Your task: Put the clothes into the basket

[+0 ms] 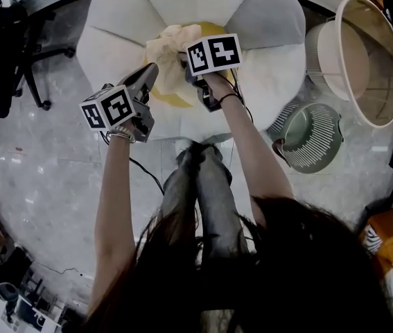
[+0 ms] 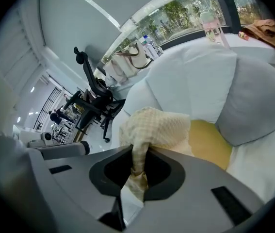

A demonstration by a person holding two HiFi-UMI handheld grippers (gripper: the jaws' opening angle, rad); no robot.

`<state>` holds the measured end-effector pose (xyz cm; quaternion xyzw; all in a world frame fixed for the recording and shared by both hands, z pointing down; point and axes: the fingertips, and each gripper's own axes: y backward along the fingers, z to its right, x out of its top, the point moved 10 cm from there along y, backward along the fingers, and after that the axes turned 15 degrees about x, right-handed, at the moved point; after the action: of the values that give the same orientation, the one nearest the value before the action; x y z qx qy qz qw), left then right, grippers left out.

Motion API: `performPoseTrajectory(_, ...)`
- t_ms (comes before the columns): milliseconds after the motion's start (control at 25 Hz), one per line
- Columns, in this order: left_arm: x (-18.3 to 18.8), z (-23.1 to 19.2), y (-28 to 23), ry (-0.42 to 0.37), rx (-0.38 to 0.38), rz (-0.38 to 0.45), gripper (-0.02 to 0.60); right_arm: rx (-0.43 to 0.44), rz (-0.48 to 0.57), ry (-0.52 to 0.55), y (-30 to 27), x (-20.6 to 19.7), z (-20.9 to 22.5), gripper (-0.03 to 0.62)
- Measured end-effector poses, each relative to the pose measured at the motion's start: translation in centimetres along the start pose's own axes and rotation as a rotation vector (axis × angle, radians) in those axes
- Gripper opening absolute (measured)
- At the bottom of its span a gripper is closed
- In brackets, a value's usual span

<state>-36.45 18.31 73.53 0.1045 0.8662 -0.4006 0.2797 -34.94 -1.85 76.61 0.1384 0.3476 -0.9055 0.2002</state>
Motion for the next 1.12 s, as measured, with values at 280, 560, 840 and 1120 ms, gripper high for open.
performPoseTrajectory(280, 1.7, 2.0, 3.5, 0.016, 0.019, 0.019, 0.011, 0.010, 0.016, 0.000, 2.7, 0.9, -3.7, 0.051)
performPoseTrajectory(560, 3.2, 3.0, 6.3, 0.035, 0.014, 0.050, 0.011, 0.021, 0.047, 0.006, 4.4, 2.1, -7.0, 0.051)
performPoseTrajectory(840, 4.8, 3.8, 8.8, 0.062, 0.002, 0.078, 0.011, 0.022, 0.048, 0.022, 5.9, 3.3, -10.0, 0.051)
performPoseTrajectory(1120, 6.7, 5.1, 10.8, 0.055, -0.024, 0.102, 0.011, 0.013, 0.068, 0.037, 7.7, 4.4, -12.7, 0.051)
